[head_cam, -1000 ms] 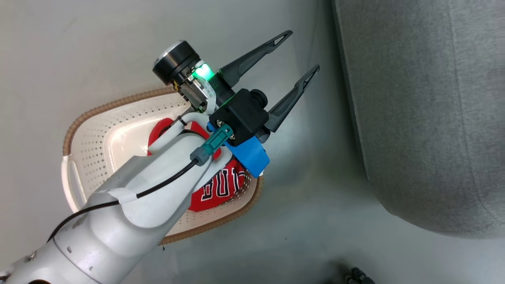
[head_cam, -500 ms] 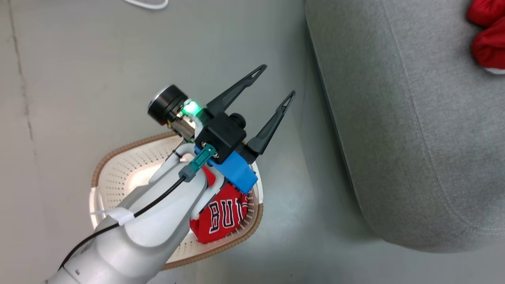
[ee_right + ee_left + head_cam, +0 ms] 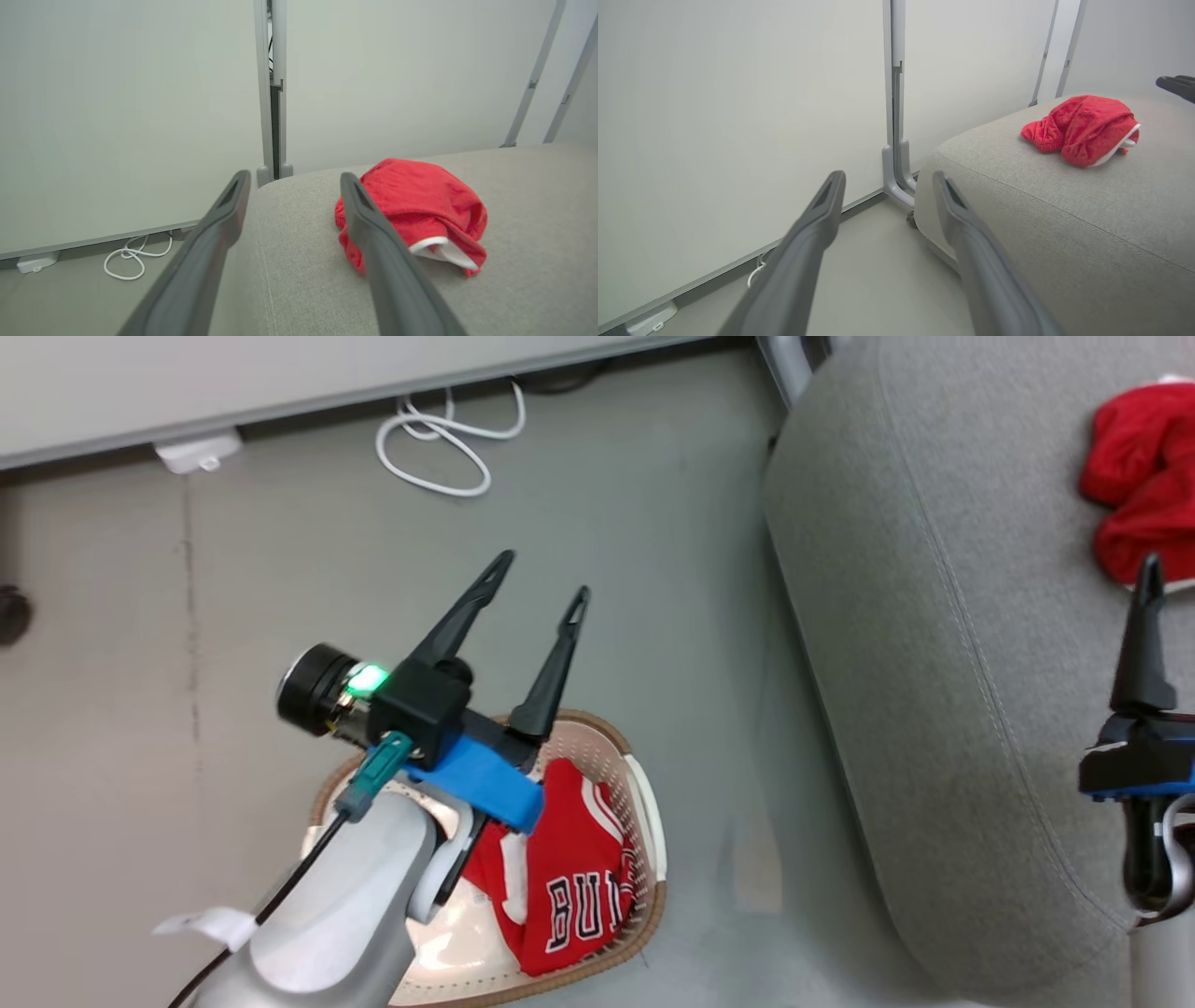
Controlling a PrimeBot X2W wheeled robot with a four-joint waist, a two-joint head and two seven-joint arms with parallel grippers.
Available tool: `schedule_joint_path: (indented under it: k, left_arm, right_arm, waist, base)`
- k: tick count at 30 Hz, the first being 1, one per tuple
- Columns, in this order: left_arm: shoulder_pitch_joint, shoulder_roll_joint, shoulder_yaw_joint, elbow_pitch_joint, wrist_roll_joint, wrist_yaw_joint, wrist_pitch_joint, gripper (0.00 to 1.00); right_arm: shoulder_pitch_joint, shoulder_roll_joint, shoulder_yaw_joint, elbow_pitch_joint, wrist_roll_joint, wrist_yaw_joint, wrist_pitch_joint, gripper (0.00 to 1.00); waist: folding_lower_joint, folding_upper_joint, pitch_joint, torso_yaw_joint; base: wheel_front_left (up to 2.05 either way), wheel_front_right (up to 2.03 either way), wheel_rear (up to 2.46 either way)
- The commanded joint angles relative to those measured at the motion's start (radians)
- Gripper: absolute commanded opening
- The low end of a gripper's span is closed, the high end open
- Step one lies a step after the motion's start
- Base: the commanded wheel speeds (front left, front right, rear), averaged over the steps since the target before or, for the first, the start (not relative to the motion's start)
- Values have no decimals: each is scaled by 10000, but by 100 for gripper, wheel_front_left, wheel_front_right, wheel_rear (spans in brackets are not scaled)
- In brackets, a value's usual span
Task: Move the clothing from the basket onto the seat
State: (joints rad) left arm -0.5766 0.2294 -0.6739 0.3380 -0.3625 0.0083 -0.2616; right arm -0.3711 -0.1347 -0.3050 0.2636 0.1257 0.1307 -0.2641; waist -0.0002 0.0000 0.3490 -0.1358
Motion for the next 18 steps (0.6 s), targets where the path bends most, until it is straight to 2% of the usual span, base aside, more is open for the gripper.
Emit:
schedule_joint_path:
  k: [1,7,18]
  left_arm:
    - [327,5,290,-91,10,90,-48,100]
    - [1233,-111,1537,-466,259,181,-49,100]
    - [2867,-457,3601,-985,949,-6,-47,100]
  right_arm:
    - [208,-32,222,-145,110,1,-6,100]
    - [583,86,1043,-736,191,1,-6,100]
    - [1319,464,2009,-1317,158,3,-6,100]
  waist:
    - [2,0,-410,406]
    - [2,0,-1000,1054]
    - [2,0,-2059,1913]
  base:
    - [0,0,0]
    - [0,0,0]
    - [0,0,0]
